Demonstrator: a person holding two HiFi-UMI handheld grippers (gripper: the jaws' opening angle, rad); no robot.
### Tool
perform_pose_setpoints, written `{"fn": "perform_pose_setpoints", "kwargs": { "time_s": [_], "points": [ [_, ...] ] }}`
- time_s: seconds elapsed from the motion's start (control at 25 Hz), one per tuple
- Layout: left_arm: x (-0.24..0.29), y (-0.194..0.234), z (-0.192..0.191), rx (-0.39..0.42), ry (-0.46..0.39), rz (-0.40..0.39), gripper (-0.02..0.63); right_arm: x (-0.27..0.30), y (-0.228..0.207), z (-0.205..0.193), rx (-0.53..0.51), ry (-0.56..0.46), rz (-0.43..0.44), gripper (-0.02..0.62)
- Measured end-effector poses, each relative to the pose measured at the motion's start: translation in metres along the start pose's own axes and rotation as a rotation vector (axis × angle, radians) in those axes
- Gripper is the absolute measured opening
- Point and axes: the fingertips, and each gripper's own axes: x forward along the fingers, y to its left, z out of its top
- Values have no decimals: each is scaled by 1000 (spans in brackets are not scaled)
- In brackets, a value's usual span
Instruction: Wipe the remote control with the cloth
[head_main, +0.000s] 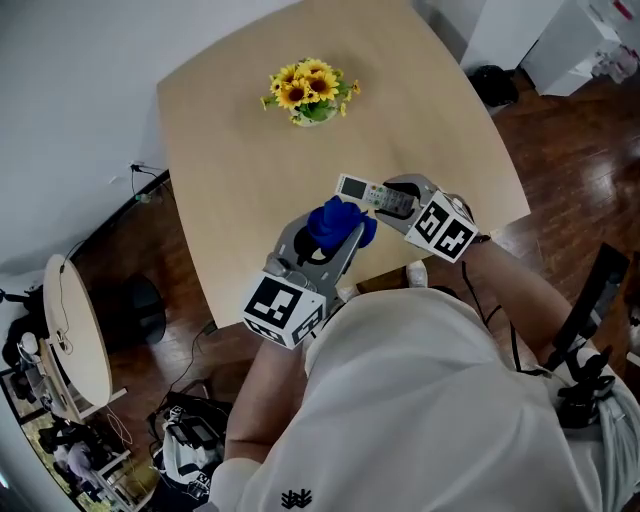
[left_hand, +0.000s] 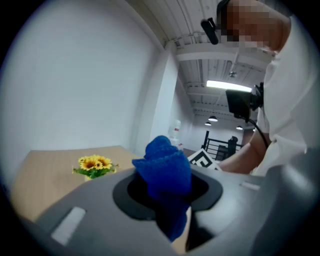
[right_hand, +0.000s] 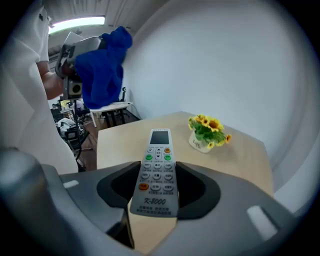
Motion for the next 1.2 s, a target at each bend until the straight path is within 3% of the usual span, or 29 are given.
{"fn": "perform_pose_setpoints", "kwargs": {
  "time_s": [0.2,0.4,0.76,1.04,1.2],
  "points": [
    [36,-28,12,37,-10,-95,144,-23,28,56,-101,-47,35,218],
    [46,-35,7,69,11,-108,144,-39,39,75,-102,-71,46,218],
    [12,-1,1,118,24,10,144,-47,47,69,-97,-58,42,218],
    [-28,46,-5,95,18,144,144,-48,50,61,-73,-48,42,218],
    [-38,51,2,75,-14,162,144,-47,48,57,-79,-31,38,218]
  ]
}}
